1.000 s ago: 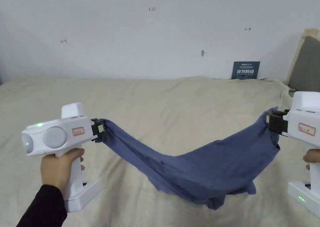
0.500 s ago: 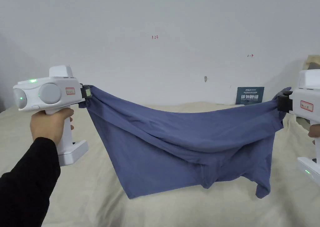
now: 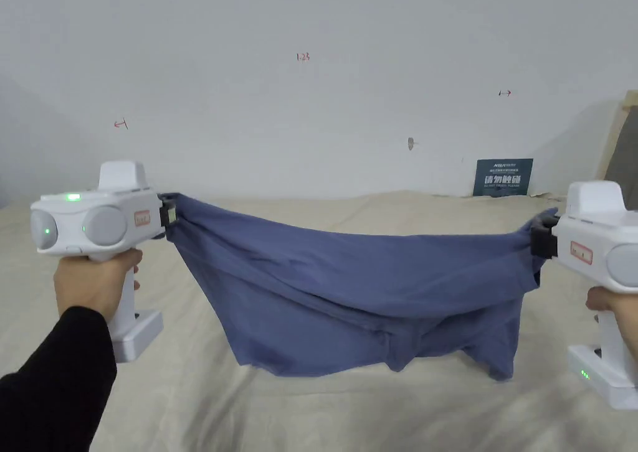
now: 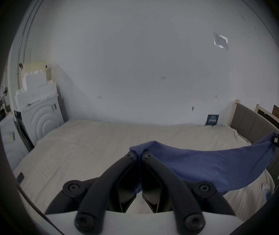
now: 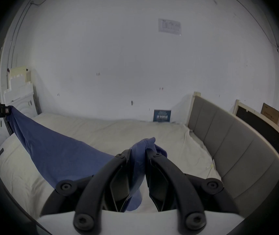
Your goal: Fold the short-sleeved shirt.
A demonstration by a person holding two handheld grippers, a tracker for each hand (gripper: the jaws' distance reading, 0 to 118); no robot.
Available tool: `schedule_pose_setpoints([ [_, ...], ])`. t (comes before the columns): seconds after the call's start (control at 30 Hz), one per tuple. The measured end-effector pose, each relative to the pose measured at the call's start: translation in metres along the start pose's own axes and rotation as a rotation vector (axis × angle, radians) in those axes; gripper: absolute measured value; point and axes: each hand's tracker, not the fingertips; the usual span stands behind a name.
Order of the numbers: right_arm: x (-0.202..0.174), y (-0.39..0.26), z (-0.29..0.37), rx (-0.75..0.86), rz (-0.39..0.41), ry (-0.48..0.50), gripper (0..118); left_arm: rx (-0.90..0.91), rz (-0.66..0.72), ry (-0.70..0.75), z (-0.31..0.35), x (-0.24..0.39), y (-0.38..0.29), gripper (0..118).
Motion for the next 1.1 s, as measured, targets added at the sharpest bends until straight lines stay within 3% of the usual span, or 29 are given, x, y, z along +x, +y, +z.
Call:
schedule_pose_setpoints([
  [0.23, -0.006, -0.103, 0.007, -0.15, -0.049, 0.019, 15, -0.149, 0.056, -0.004, 0.006, -0.02, -0.113, 2],
  [0.63, -0.01, -0.24, 0.107, -0.322, -0.197, 0.027, 15, -0.381, 0.113, 0.024, 0.086, -0.06, -0.275, 2],
  [0.87, -0.018, -0.28, 0.17, -0.364, -0.226, 0.018, 15, -0.425, 0.109, 0.045, 0.147, -0.073, -0.317, 2],
  [1.1, -0.022, -0.313, 0.22, -0.441, -0.189, -0.004, 15, -0.481, 0.077, 0.052, 0.195, -0.09, -0.347, 2],
])
